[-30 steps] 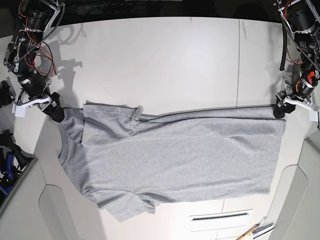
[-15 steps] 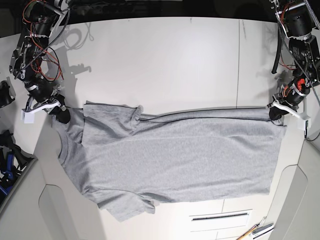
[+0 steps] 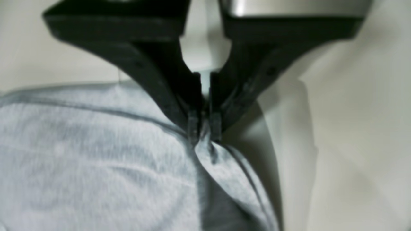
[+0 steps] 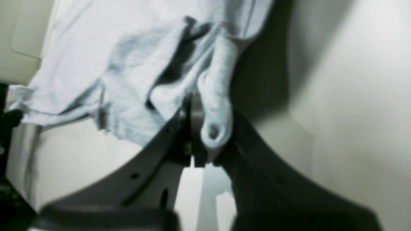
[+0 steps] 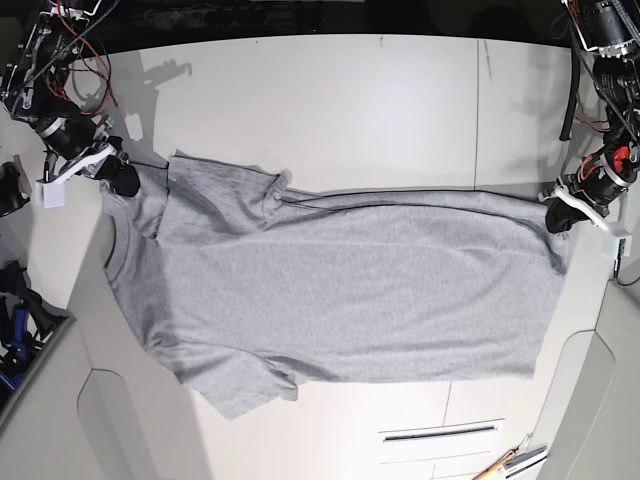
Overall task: Fold the T-shirt properly
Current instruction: 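Drag the shirt with both grippers toward the robot and release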
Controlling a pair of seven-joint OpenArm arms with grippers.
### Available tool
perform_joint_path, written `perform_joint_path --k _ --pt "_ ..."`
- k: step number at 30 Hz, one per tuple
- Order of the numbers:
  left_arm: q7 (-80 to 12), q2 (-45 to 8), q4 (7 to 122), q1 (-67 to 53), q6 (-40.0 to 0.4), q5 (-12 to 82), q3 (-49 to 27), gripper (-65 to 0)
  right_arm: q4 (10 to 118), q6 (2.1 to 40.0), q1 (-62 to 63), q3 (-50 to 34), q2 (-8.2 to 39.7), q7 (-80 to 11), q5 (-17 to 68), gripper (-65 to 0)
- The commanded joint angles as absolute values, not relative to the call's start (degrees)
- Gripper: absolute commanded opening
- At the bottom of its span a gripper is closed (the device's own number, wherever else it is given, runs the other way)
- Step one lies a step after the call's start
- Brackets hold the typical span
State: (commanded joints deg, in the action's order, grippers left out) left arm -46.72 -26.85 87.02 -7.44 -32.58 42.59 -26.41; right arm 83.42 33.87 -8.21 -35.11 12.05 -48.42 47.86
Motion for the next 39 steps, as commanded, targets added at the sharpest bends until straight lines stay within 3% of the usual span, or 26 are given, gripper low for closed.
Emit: perform_joint_path --k 10,18,30,33,35,36,38,39 --pt "-47.09 -26.55 95.74 -23.0 -32.18 48.86 -32.01 -65.0 88.64 33.89 -18.24 -35.77 17.17 -52.51 50.61 -65.0" --pt "-49.69 -26.52 96.71 -30.37 -35.44 55.64 -32.4 -65.0 93.1 33.85 -23.7 -35.83 22.17 -54.02 51.75 -65.0" --pt "-50.39 -26.5 105.32 -39.88 -35.46 56.84 -32.4 -65.0 93.12 33.87 -27.4 -38.41 23.14 -56.6 54.04 -65.0" --pt "-50.43 -26.5 105.32 -40.03 -39.59 57.01 -32.4 -65.0 93.1 33.87 -27.49 -38.41 23.14 -56.36 53.91 -65.0" --pt "-50.46 -26.5 105.32 -40.03 -39.7 56.99 -32.4 -65.0 93.1 33.87 -27.49 -38.41 23.14 -55.94 53.28 -65.0" --pt "-50.46 -26.5 105.32 -40.01 -39.7 56.99 -32.4 -60.7 93.1 33.87 -27.49 -38.41 23.16 -55.44 52.66 -61.0" --pt "-50.46 -26.5 105.32 -40.01 -39.7 56.97 -32.4 -49.9 93.1 33.87 -27.4 -38.41 23.16 -54.83 52.16 -43.8" --pt "-50.46 -26.52 105.32 -40.03 -39.7 56.97 -32.4 -47.0 93.1 33.87 -27.27 -38.52 23.16 -54.63 51.53 -38.3"
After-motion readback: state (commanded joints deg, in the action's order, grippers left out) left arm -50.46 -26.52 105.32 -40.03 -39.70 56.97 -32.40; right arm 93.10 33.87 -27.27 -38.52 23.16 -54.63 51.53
